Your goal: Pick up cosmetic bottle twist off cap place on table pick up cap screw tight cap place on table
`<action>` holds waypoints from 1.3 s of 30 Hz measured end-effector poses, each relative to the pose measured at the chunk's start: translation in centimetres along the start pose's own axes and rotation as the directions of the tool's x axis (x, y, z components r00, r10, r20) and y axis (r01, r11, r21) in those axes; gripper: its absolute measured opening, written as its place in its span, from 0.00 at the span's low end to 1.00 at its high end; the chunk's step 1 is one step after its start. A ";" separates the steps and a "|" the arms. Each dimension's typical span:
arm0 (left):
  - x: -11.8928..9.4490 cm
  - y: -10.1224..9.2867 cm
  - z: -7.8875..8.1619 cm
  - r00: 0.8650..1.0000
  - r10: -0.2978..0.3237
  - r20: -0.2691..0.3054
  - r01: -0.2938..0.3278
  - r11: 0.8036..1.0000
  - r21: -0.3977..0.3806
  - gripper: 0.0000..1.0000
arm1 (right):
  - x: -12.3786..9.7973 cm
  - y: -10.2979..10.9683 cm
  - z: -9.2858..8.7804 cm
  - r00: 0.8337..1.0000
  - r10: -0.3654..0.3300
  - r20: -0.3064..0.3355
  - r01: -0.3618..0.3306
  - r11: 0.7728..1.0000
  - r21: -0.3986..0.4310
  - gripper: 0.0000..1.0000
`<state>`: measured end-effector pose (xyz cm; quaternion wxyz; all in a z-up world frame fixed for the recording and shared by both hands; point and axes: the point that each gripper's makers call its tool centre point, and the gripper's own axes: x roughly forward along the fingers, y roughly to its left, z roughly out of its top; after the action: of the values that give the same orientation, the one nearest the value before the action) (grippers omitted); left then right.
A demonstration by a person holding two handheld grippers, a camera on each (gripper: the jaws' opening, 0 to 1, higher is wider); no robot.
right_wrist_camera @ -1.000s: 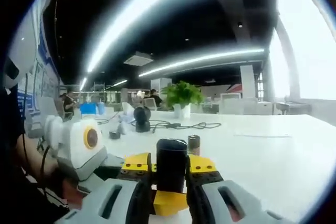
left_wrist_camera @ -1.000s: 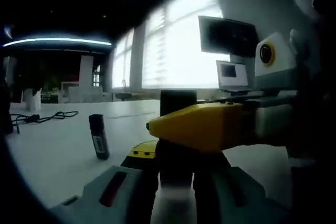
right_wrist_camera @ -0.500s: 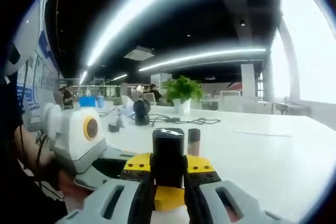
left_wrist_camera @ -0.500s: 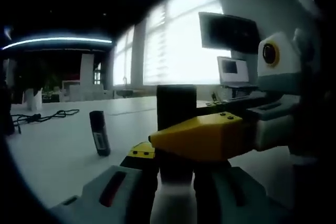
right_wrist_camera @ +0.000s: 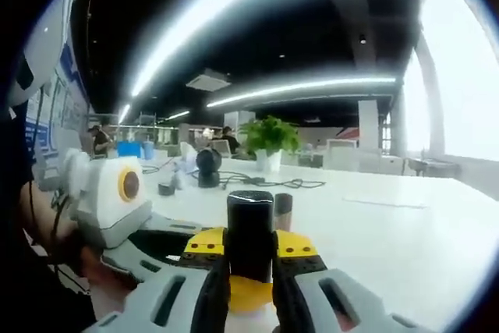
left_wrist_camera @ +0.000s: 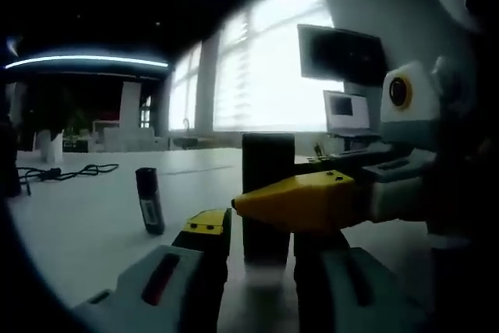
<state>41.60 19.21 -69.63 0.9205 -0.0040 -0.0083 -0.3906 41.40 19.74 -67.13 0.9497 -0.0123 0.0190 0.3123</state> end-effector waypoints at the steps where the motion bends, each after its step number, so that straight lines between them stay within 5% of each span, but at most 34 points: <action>1: 0.0 -0.1 0.0 1.000 -0.005 -0.002 0.005 1.000 0.001 0.25 | 0.0 -0.2 0.1 1.000 -0.001 0.004 0.001 1.000 0.009 0.14; 5: 0.0 -0.1 -0.2 1.000 -0.011 -0.010 0.011 1.000 -0.010 0.36 | 0.0 -1.1 0.7 1.000 -0.019 0.017 0.019 1.000 0.017 0.14; 19: -1.8 0.2 0.1 0.999 -0.043 -0.014 0.043 0.999 0.023 0.43 | 0.9 -5.2 2.3 0.996 -0.072 0.047 0.071 0.997 0.012 0.14; 24: -2.0 -0.1 0.8 0.998 -0.059 0.033 0.059 0.998 -0.004 0.41 | 1.5 -7.4 2.3 0.994 -0.098 0.046 0.099 0.995 -0.001 0.14; 39: -1.8 0.1 0.5 0.998 -0.055 0.030 0.056 0.998 -0.032 0.40 | 4.1 -14.7 1.4 0.977 -0.212 0.038 0.211 0.977 0.011 0.14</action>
<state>40.45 20.60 -69.15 0.9089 -0.0247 -0.0154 -0.4160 53.47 10.42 -65.74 0.9778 -0.0048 0.0000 0.2097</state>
